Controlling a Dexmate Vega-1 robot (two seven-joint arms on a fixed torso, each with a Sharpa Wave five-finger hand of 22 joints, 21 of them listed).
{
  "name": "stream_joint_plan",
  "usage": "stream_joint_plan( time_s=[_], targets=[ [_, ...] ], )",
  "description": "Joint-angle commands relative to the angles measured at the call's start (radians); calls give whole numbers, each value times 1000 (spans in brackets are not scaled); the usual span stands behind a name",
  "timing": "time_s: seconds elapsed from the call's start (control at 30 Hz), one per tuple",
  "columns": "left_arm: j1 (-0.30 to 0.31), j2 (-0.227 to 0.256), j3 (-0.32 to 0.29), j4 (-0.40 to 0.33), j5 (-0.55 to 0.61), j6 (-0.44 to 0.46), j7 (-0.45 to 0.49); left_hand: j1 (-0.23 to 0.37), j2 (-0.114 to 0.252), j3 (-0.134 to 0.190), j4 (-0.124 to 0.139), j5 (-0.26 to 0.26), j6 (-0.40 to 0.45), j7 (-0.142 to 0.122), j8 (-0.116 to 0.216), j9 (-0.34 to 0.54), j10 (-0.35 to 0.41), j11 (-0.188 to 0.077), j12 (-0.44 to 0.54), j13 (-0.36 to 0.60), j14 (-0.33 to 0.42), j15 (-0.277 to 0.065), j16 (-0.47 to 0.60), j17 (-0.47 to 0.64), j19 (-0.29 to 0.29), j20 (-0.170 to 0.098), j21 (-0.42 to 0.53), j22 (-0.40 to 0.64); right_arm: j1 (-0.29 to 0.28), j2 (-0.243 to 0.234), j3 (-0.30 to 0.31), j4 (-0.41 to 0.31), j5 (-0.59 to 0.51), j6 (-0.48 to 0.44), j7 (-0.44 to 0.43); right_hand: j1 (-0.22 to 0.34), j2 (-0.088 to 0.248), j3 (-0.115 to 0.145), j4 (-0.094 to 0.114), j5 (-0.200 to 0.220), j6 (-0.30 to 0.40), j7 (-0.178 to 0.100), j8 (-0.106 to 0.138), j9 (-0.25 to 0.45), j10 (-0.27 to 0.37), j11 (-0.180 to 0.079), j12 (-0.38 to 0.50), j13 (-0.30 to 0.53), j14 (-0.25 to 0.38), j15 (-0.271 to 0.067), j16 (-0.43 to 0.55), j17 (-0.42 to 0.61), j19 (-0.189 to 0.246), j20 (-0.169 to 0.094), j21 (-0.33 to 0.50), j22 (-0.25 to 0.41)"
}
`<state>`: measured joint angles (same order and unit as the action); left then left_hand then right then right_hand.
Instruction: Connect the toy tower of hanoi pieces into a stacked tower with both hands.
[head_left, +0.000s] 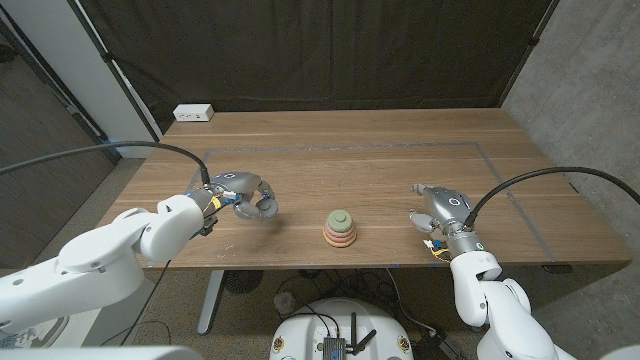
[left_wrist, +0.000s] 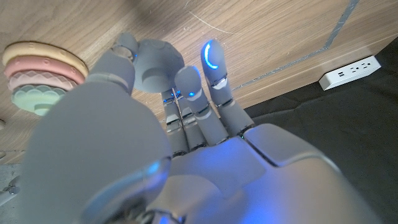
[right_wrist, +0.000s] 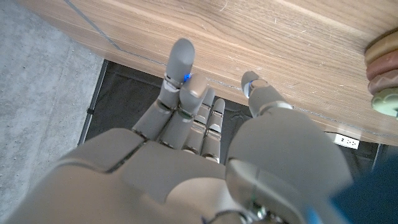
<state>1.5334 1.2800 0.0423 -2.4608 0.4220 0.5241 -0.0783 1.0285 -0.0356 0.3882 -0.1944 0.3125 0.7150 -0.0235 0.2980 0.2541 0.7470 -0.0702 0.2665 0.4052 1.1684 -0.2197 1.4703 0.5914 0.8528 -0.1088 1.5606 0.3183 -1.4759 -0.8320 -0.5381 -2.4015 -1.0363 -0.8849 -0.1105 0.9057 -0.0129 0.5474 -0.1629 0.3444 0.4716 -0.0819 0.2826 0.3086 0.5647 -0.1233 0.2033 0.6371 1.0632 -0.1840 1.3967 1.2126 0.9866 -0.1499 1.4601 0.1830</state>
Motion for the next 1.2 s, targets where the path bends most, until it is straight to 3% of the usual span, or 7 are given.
stream_joint_plan(
  time_s=[0.03, 1.0, 1.2],
  targets=[
    [-51, -17, 29, -12, 5, -4, -21, 18, 22, 32, 27, 2, 19, -7, 4, 7, 143, -134, -4, 131, 3, 1, -5, 1, 6, -105, -4, 2, -6, -20, 14, -4, 40, 1, -23, 4, 7, -3, -2, 6, 5, -2, 3, 2, 8, 0, 0, 4, 4, -35, -4, 2, 1, -70, -2, 3],
    [-256, -17, 155, -8, -19, -88, -62, 17, 25, 36, 27, 0, 19, -11, -10, 19, 151, -134, -22, 160, 12, 0, -21, 11, 7, -105, -4, 1, -30, -45, 8, -28, 69, -35, -87, 5, 8, -4, -2, 10, 8, -1, 3, 1, 11, 0, 1, 5, 5, -35, -6, 2, 0, -70, -3, 3],
    [-267, -15, 162, -4, -31, -111, -55, 21, 25, 38, 25, 0, 21, -11, -11, 22, 155, -135, -25, 164, 13, 0, -23, 14, 8, -105, -2, 4, -26, -43, -2, -31, 64, -51, -87, 6, 9, -4, -2, 10, 21, 2, 8, 1, 14, 1, 1, 5, 9, -35, -3, 5, 0, -70, -4, 2]
  ],
)
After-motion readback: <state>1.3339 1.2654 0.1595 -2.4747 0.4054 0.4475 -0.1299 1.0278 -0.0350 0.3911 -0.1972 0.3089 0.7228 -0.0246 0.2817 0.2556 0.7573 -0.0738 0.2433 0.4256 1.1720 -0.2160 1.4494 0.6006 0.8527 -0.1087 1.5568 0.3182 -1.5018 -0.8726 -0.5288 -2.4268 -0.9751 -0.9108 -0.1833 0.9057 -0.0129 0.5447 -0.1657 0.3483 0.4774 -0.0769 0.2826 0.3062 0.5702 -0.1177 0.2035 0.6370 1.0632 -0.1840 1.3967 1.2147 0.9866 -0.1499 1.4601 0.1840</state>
